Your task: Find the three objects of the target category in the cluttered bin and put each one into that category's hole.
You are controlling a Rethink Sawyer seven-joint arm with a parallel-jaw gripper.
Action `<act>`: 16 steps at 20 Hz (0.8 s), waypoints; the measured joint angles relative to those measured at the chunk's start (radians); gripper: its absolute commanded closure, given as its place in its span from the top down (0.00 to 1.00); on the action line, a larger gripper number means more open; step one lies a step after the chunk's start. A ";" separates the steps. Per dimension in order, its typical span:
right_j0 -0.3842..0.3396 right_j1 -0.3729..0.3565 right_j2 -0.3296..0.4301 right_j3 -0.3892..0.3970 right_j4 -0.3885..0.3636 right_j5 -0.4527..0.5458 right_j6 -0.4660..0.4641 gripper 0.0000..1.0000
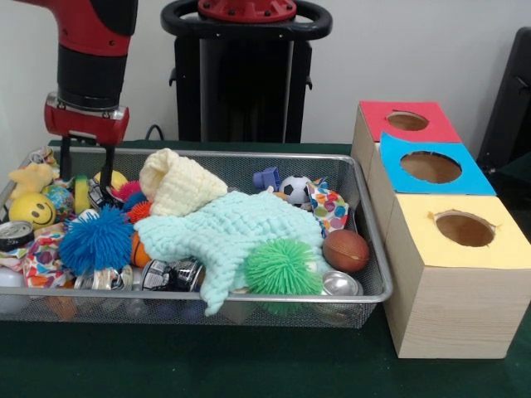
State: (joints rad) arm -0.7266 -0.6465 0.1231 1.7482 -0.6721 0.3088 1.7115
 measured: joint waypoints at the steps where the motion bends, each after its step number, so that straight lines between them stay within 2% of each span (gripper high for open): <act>1: 0.004 0.000 -0.008 0.000 0.002 0.000 0.000 1.00; 12: 0.022 0.001 -0.070 0.000 0.012 0.000 0.000 1.00; 16: 0.023 0.021 -0.095 -0.001 0.012 0.000 0.000 1.00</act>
State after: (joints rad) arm -0.7033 -0.6255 0.0279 1.7468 -0.6602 0.3086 1.7115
